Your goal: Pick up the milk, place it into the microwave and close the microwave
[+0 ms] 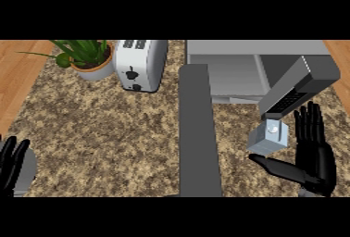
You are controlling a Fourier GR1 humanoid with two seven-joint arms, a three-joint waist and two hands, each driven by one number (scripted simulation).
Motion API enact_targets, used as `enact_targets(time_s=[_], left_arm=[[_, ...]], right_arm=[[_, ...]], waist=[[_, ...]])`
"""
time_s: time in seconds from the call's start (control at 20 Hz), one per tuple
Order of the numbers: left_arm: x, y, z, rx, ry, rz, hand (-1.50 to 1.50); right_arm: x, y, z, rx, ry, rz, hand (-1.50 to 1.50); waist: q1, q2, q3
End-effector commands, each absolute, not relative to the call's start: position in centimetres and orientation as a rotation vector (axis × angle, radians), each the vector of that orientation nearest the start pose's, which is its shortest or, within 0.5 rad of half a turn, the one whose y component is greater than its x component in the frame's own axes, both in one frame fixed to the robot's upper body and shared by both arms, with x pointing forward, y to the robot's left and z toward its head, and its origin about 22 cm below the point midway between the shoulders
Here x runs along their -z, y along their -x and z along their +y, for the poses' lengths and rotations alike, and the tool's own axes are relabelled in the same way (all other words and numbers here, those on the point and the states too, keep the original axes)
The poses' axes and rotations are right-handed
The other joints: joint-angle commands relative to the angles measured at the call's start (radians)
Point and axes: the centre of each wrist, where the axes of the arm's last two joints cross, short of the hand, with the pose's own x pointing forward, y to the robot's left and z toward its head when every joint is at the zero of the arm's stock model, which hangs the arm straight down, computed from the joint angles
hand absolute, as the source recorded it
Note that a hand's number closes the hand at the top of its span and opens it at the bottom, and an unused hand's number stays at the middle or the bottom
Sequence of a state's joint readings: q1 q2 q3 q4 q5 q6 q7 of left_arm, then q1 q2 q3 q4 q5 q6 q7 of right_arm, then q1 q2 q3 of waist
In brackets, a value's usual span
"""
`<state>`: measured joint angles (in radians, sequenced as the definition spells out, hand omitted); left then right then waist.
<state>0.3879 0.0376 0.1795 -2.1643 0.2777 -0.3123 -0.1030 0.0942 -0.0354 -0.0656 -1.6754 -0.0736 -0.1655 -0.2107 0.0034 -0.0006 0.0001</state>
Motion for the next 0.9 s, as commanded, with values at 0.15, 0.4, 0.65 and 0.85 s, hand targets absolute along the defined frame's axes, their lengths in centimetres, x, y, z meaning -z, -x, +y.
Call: enact_targets(time_s=[0.15,0.4,0.65,0.85], left_arm=[[-6.9,-13.2,30.6,-0.024,0.083,-1.966,-1.5],[-9.1,-11.7,29.7,-0.015,0.119,-1.954,-1.5],[-8.2,-12.0,30.6,-0.026,0.096,-1.962,-1.5],[-9.8,-11.4,28.1,-0.014,0.103,-1.97,-1.5]], right_arm=[[2.4,-20.7,-29.0,0.238,0.199,-1.779,-1.5],[3.7,-22.7,-29.5,0.165,0.207,-1.804,-1.5],[5.2,-23.2,-29.2,0.151,0.216,-1.797,-1.5],[6.1,-23.7,-28.2,0.153,0.232,-1.791,-1.5]], waist=[[-0.001,0.0,0.0],[0.003,0.0,0.0],[0.002,0.0,0.0],[0.003,0.0,0.0]])
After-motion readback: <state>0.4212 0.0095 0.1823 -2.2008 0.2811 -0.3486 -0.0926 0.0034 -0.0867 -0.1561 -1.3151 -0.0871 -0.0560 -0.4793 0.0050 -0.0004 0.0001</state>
